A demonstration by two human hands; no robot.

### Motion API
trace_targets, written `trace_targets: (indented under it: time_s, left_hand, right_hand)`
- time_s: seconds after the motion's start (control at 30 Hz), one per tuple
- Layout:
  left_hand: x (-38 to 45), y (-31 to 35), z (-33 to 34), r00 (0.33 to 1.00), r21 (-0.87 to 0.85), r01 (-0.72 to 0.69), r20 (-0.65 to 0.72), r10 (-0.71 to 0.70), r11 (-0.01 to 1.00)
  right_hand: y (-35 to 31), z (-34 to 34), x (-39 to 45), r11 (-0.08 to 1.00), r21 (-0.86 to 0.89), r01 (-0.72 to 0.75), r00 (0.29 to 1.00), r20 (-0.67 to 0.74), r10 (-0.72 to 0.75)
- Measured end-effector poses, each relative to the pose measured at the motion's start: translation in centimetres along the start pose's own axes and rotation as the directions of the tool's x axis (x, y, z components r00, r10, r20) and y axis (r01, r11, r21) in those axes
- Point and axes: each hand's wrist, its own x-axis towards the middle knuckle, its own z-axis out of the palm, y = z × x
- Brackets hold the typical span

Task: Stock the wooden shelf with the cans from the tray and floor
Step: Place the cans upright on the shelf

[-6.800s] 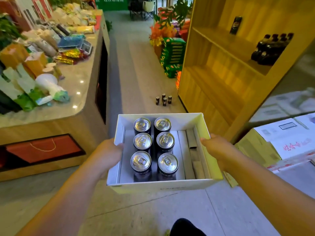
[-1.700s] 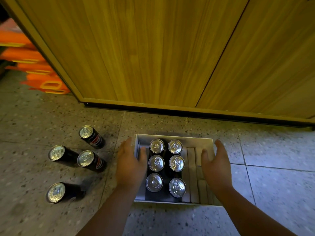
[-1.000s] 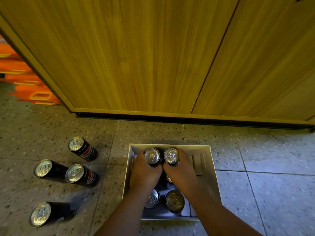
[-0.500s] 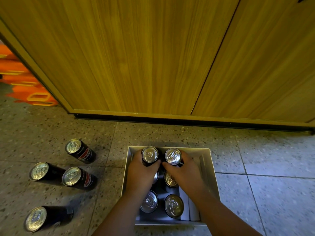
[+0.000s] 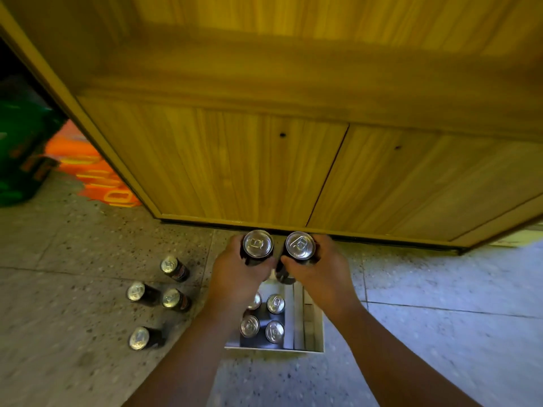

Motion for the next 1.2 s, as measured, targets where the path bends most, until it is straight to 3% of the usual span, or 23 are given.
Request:
trace_targets:
  time_s: [0.3,0.6,0.87,1.2]
  left_hand:
    - [-6.3,29.8,-11.3,0.991,-0.056,-0.131,-0.018,0.13,0.99]
    - [-11.1,52.0,-18.9,0.975,-0.137,-0.22,-0.017,0.22,0.966]
    - [-14.1,63.4,-22.4,0.961,-0.155,-0.275,-0.087,0.264,0.949]
    - [-9.7,68.9,-26.7,0.949,-0.114,-0.304,-0.128,0.289,0.946]
  right_hand:
    - [-26.6,-16.9,-4.9,0.992,0.003,0.122,0.992,-0.025,-0.122]
    - [-46.5,-30.6,-7.3,0.973,0.085,0.214,0.976,-0.05,-0.211]
    - [-55.8,-37.9,-8.0,0.937,0.16,0.311,0.949,0.004,-0.316]
    - [-62.1,-38.0,-3.7,0.96,0.111,0.257,0.963,0.05,-0.264]
